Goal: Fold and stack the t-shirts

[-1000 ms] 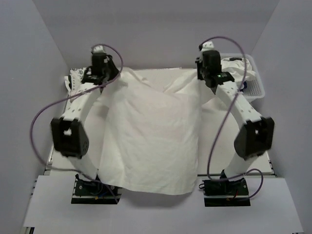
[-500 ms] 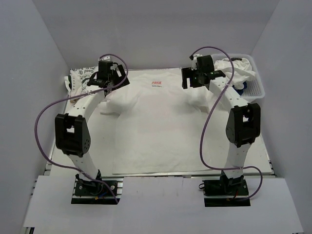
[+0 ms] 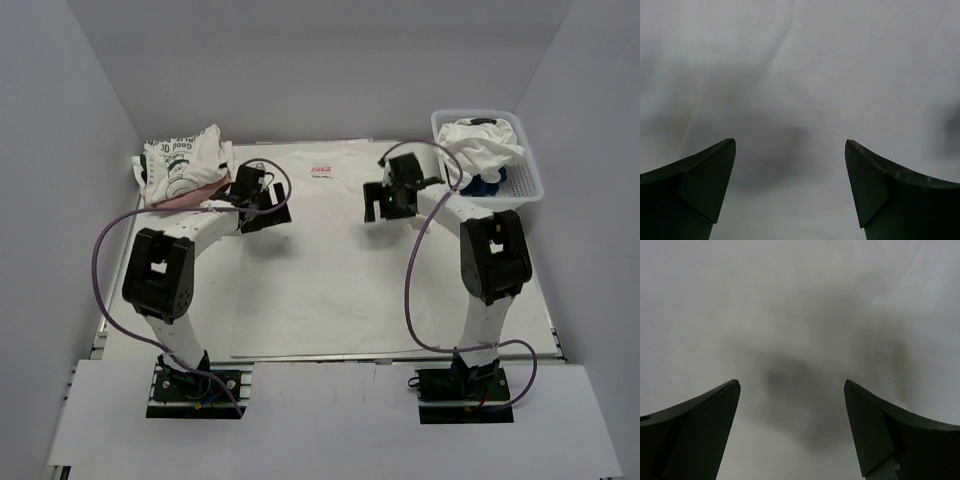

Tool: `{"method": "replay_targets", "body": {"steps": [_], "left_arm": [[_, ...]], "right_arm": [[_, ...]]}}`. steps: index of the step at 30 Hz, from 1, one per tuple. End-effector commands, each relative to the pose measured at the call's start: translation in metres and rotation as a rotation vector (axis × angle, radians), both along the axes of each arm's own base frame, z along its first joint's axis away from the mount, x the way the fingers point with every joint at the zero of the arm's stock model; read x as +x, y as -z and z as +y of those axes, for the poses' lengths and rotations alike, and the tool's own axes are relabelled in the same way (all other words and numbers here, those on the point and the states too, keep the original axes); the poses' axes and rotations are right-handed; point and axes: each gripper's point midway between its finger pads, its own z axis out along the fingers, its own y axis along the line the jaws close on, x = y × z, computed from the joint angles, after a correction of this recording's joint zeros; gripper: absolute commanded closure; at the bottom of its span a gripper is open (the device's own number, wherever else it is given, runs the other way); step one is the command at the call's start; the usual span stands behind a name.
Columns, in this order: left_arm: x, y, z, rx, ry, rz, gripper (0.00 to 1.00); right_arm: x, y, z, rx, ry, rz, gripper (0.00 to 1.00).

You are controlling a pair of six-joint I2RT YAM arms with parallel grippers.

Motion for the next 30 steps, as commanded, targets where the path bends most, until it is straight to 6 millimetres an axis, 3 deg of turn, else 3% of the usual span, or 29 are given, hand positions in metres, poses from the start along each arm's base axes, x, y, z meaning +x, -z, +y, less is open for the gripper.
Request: {"method": "replay_targets", "body": {"steps": [1,2,4,6,7,8,9,10,12,13,14,16,17,20,21,22,23,24,25,26,28,29,30], "left_arm": [[0.047,-0.049,-0.007,0.041,-0.003,-0.149,0.0],[0.053,-0.041,-0.006,0.069,0.002,-0.139,0.0],[0.071,-0.052,-0.006,0.088,-0.011,-0.179,0.0],[0.092,-0.05,-0.003,0.141,-0.022,-0.207,0.0],[0.103,-0.047,0.004,0.153,-0.047,-0.21,0.0],[0.103,-0.037,0.006,0.177,-0.048,-0.163,0.0],[0.119,-0.045,0.013,0.2,-0.083,-0.178,0.0],[0.125,-0.017,0.025,0.255,-0.114,-0.125,0.0],[0.135,-0.007,0.042,0.321,-0.189,-0.103,0.0],[0.135,0.003,0.042,0.325,-0.192,-0.08,0.0],[0.132,0.022,0.049,0.335,-0.208,-0.027,0.0],[0.131,0.029,0.052,0.308,-0.247,-0.002,0.0],[0.118,0.047,0.06,0.321,-0.258,0.047,0.0],[0.099,0.048,0.079,0.349,-0.336,0.064,0.0],[0.076,0.063,0.086,0.378,-0.344,0.119,0.0],[0.065,0.059,0.089,0.377,-0.352,0.13,0.0],[0.032,0.075,0.096,0.397,-0.373,0.221,0.0],[0.018,0.079,0.099,0.391,-0.397,0.242,0.0],[-0.01,0.083,0.098,0.4,-0.405,0.309,0.0],[-0.05,0.087,0.097,0.386,-0.449,0.37,0.0],[-0.095,0.089,0.093,0.328,-0.478,0.43,0.0],[-0.139,0.089,0.084,0.243,-0.46,0.475,0.0],[-0.157,0.086,0.076,0.191,-0.44,0.479,0.0]], "right_arm": [[-0.044,-0.016,0.021,0.015,0.009,-0.042,0.1],[-0.061,-0.011,0.019,0.002,0.025,-0.033,0.1],[-0.085,-0.003,0.015,-0.008,0.053,-0.022,0.1],[-0.11,0.0,0.014,0.002,0.071,-0.005,0.1],[-0.135,0.019,0.011,-0.018,0.062,0.048,0.1],[-0.145,0.016,0.012,-0.006,0.061,0.051,0.1],[-0.154,0.014,0.013,0.007,0.053,0.055,0.1],[-0.174,0.03,0.01,-0.007,0.046,0.105,0.1],[-0.19,0.029,0.016,0.023,0.019,0.121,0.1],[-0.204,0.038,0.012,0.008,0.011,0.162,0.1],[-0.206,0.043,0.009,-0.004,0.027,0.17,0.1],[-0.208,0.051,0.002,-0.023,0.045,0.185,0.1],[-0.206,0.058,-0.008,-0.073,0.077,0.187,0.1],[-0.203,0.063,-0.028,-0.159,0.155,0.187,0.1],[-0.201,0.064,-0.036,-0.168,0.186,0.191,0.1],[-0.201,0.066,-0.041,-0.178,0.196,0.195,0.1],[-0.196,0.068,-0.051,-0.187,0.231,0.195,0.1],[-0.193,0.068,-0.055,-0.191,0.241,0.195,0.1],[-0.191,0.072,-0.064,-0.203,0.268,0.214,0.1],[-0.188,0.076,-0.07,-0.229,0.281,0.222,0.1],[-0.169,0.07,-0.081,-0.238,0.337,0.218,0.1],[-0.169,0.081,-0.088,-0.271,0.346,0.255,0.1],[-0.151,0.072,-0.087,-0.258,0.358,0.227,0.1]]}}
